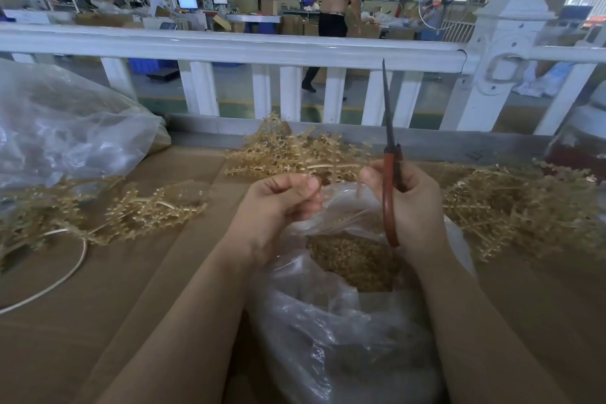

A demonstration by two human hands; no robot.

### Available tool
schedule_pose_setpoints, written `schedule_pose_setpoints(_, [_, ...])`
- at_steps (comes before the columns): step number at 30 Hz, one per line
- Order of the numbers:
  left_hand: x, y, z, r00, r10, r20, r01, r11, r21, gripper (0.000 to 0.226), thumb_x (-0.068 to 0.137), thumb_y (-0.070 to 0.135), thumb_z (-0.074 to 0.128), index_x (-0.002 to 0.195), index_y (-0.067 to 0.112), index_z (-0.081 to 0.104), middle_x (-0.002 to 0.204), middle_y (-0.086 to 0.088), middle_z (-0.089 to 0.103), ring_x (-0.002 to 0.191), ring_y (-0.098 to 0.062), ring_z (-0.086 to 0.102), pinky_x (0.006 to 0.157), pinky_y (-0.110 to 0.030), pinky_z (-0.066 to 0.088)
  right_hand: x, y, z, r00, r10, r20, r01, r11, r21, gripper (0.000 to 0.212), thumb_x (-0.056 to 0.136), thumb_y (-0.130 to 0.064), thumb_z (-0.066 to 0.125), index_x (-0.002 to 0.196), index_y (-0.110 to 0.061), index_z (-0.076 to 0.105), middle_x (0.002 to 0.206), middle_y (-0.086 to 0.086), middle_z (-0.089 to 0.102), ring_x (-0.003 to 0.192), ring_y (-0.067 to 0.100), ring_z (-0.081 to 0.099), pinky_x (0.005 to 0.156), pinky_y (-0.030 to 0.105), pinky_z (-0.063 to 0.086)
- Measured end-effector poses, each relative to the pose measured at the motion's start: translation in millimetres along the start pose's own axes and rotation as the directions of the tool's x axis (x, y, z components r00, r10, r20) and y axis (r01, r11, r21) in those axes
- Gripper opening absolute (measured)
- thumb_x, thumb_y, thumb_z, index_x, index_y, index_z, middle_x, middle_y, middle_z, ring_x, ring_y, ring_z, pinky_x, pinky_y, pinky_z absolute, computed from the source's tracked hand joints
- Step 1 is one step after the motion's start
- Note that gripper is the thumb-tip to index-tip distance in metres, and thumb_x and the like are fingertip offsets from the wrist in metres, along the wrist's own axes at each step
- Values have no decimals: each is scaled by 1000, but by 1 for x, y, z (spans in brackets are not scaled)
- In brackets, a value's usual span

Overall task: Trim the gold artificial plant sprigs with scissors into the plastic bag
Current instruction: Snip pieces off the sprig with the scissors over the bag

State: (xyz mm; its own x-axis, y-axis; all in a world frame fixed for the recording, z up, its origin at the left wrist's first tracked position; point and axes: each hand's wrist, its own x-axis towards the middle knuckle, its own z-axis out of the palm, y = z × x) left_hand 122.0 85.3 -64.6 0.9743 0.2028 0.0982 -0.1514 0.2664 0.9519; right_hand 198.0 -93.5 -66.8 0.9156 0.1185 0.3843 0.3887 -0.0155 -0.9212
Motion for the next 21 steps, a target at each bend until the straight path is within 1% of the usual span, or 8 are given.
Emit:
schedule_pose_setpoints(4, [1,2,-1,992,-13,-127,2,996,-88,7,71,28,75,68,22,77,77,0,74,62,-5,66,58,-17,52,0,4,-1,998,-59,25,63,986,-155,51,61,-74,78,89,-32,71,86,-21,73,81,-2,68,69,14,49])
schedule_pose_setpoints(7, [4,0,-2,986,-12,-167,-9,992,-122,5,69,26,76,69,21,78,82,-2,77,68,-6,70,60,-17,53,-1,6,0,990,-48,135,86,952,-294,43,59,-78,73,92,-51,66,89,-28,70,85,-6,65,74,25,50])
schedule_pose_setpoints(9, [5,-2,-3,986,-3,-164,-21,989,-147,8,68,21,77,75,18,76,87,-4,77,74,-9,72,63,-18,55,-2,6,0,979,-45,201,124,908,-401,51,56,-89,67,95,-57,61,94,-35,66,88,-13,61,71,24,48])
schedule_pose_setpoints(11, [6,-4,-4,985,12,-172,-41,985,-168,14,67,16,77,81,15,75,88,-6,77,76,-12,73,65,-19,56,-2,7,1,966,-21,258,152,853,-499,65,53,-98,57,100,-53,56,98,-40,61,89,-18,56,67,20,43])
schedule_pose_setpoints(14, [7,-4,-4,980,32,-195,-68,982,-178,21,68,12,76,88,10,72,85,-6,76,76,-13,73,70,-21,57,-3,8,1,954,-24,298,207,773,-599,66,58,-100,51,102,-50,50,101,-45,54,90,-20,52,62,14,38])
schedule_pose_setpoints(17, [8,-6,-2,978,84,-192,-113,983,-145,16,72,9,74,86,8,68,76,-2,73,72,-11,70,74,-21,58,-4,7,1,947,-69,313,265,716,-646,58,62,-96,50,100,-52,49,84,-32,59,80,-16,53,60,10,32])
schedule_pose_setpoints(19, [7,-6,0,972,128,-196,-154,980,-124,9,80,0,69,84,8,67,72,-1,71,71,-12,70,77,-21,58,-4,5,1,938,-93,333,306,670,-677,56,64,-93,50,98,-49,49,79,-31,55,74,-14,50,59,9,30])
schedule_pose_setpoints(21, [7,-6,1,966,158,-206,-182,978,-105,16,86,-8,62,86,7,67,73,-2,72,73,-12,71,80,-23,58,-4,4,0,932,-94,349,326,639,-697,54,66,-92,52,95,-46,49,77,-28,53,72,-11,49,58,11,29])
